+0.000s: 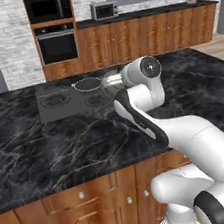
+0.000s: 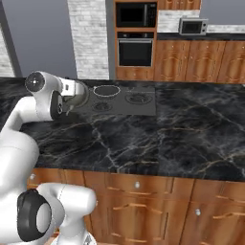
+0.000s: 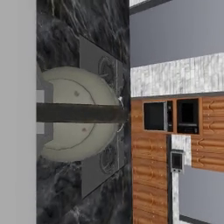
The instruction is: Pick the kettle from the counter and place it on a stove burner. Then turn the burner on.
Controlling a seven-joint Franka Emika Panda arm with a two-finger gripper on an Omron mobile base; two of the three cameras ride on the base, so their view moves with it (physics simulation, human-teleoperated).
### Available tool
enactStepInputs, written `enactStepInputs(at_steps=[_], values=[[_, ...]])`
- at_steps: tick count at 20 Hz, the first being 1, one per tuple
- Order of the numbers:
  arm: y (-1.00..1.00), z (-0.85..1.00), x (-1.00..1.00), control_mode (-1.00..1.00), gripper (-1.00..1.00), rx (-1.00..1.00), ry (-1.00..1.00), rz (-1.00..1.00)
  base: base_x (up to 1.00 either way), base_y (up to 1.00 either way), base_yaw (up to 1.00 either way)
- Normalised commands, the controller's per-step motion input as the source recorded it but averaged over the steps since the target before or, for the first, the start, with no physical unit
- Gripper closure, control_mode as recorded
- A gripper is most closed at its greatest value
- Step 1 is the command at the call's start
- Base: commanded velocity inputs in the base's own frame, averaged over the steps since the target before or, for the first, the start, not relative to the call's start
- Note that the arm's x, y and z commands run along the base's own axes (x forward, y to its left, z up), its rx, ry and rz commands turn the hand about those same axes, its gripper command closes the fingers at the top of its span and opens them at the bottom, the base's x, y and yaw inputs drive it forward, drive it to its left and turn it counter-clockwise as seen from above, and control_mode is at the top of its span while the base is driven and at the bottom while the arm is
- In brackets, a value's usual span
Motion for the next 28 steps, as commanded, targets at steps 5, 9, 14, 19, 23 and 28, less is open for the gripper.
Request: enactStepInputs(at_steps=[5, 9, 14, 19, 23, 28], values=[[0.00, 0.00, 0.00, 1.00, 1.00, 0.00, 0.00, 0.00, -0.50, -1.00, -0.09], [0.00, 0.00, 0.00, 1.00, 1.00, 0.00, 0.00, 0.00, 0.02, -1.00, -0.05], [0.00, 0.00, 0.00, 1.00, 1.00, 0.00, 0.00, 0.00, 0.33, -1.00, -0.01], [0.00, 0.00, 0.00, 1.00, 1.00, 0.00, 0.00, 0.00, 0.34, -1.00, 0.00], [0.00, 0.00, 0.00, 1.00, 1.00, 0.00, 0.00, 0.00, 0.23, -1.00, 0.00], [0.00, 0.00, 0.00, 1.00, 1.00, 0.00, 0.00, 0.00, 0.17, -1.00, 0.00]])
